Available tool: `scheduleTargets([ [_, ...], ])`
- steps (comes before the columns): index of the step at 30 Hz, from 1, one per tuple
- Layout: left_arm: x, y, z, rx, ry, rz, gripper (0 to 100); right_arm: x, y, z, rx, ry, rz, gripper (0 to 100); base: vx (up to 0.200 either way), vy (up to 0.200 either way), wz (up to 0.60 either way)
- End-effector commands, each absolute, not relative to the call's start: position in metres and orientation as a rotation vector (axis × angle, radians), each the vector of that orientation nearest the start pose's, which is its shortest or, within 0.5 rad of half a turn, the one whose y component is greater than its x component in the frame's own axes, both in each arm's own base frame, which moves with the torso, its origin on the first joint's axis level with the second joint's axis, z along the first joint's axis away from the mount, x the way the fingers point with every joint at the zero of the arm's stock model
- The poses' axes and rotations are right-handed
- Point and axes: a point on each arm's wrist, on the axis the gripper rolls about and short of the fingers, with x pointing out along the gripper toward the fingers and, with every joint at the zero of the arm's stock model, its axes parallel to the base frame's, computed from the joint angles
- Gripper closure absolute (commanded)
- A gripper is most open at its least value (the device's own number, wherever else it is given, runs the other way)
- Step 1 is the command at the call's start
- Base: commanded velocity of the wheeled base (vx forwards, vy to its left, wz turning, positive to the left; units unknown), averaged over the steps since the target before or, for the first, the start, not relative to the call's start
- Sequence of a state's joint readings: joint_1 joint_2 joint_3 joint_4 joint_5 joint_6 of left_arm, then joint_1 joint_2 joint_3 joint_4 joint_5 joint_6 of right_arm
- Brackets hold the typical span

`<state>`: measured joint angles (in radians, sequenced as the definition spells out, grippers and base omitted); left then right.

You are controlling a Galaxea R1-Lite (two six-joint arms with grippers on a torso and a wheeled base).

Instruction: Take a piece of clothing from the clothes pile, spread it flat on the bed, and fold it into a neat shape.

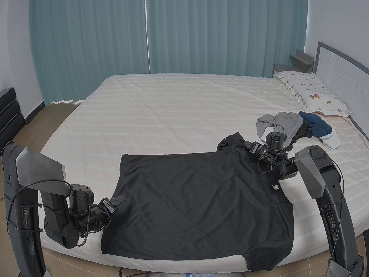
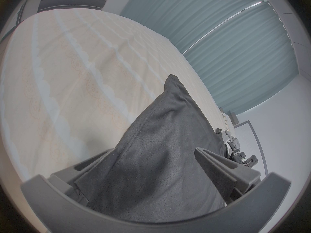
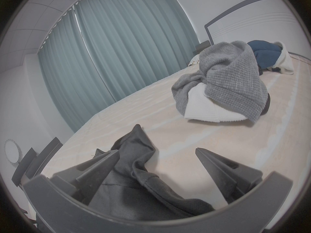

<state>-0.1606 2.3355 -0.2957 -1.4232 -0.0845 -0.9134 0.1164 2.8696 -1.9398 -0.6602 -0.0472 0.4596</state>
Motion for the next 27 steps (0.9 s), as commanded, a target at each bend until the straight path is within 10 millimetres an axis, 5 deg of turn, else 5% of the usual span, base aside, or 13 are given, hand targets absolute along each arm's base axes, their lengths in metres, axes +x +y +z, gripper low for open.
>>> scheduleTargets([
  [1,0.276,-0.047,-0.033,-0.856,0.682,0.062,0,0.549,0.064,-0.051,0.435,0.294,0.004,0,0.0,0.0,0.0],
  [3,0.276,-0.046,-0.033,-0.856,0.681,0.064,0,0.551,0.063,-0.05,0.436,0.279,0.001,0,0.0,0.0,0.0],
  [4,0.276,-0.047,-0.033,-0.856,0.682,0.062,0,0.552,0.063,-0.05,0.44,0.274,-0.002,100,0.0,0.0,0.0],
  [27,0.276,-0.047,-0.033,-0.854,0.682,0.062,0,0.557,0.043,-0.043,0.46,0.211,-0.023,100,0.0,0.0,0.0],
])
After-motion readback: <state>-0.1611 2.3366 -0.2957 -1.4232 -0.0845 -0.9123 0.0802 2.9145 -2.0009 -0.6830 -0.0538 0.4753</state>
